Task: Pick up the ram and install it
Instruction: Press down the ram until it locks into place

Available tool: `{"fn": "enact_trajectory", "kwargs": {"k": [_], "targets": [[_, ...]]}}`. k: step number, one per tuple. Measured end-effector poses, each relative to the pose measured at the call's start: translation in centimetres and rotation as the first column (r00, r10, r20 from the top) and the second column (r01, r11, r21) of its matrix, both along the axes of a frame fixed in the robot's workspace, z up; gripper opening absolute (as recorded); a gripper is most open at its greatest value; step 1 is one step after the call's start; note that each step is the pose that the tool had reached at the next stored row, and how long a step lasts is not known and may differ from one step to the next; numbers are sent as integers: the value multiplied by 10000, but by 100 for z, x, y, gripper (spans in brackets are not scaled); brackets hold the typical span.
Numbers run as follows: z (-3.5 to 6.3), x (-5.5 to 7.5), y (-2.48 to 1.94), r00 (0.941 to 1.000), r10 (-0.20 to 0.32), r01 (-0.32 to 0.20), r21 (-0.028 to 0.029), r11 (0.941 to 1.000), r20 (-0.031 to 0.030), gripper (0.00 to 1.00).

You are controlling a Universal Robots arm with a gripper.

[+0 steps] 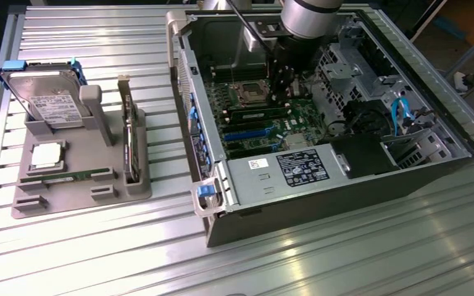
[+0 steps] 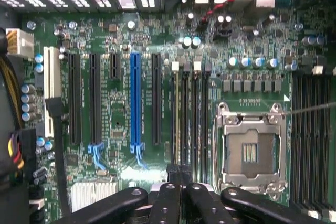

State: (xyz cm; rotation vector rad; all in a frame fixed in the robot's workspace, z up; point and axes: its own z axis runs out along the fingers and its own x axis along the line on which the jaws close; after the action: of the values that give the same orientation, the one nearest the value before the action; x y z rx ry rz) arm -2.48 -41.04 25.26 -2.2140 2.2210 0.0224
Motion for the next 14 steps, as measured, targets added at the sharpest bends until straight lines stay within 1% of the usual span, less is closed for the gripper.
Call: {"fn": "enact_trajectory", "kwargs": {"k": [4,10,14], "targets": [[0,-99,1,10000,-1,1,1,10000,32,11],[0,-100,0,10000,0,0,0,10000,33,11],[0,-114,0,10000,1,-1,0,10000,46,11]]}}
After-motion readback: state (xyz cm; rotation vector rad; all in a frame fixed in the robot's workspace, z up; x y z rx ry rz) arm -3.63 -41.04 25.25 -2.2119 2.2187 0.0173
